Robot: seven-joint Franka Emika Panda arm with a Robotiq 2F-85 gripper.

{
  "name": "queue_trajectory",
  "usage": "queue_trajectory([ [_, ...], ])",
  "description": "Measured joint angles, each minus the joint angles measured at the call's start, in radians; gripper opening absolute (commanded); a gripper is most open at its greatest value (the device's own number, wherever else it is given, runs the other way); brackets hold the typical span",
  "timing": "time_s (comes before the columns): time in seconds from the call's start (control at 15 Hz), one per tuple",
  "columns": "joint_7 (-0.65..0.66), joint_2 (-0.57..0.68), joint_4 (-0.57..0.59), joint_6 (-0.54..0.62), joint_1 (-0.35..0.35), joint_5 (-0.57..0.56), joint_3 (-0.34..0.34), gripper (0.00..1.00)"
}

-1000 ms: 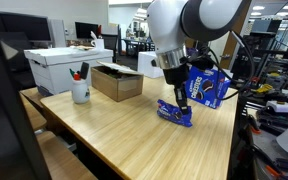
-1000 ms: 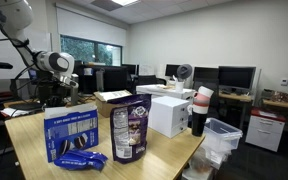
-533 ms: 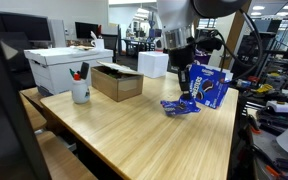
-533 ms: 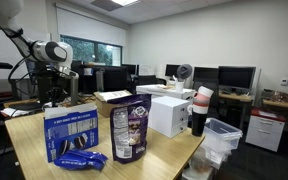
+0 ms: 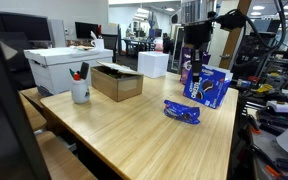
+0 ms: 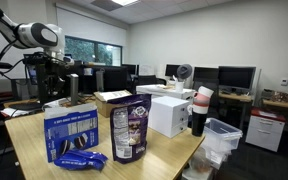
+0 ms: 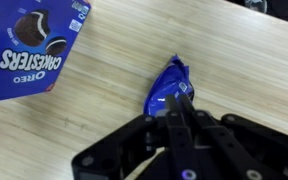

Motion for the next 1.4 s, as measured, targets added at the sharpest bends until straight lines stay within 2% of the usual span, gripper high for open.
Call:
queue_trajectory([
  [0.33, 0.020, 0.006, -0.020, 0.053, 0.000, -0.043, 0.019, 0.64],
  [0.4, 0.030, 0.023, -0.020, 0.057, 0.001, -0.059, 0.029, 0.73],
  [0.67, 0.033, 0.101, -0.018, 0.072, 0.001, -0.076, 0.041, 0.96],
  [0.8, 0.033, 0.165, -0.008, 0.079, 0.001, -0.089, 0.041, 1.00],
  [1.4, 0.033, 0.323, 0.068, 0.078, 0.002, -0.091, 0.026, 1.00],
])
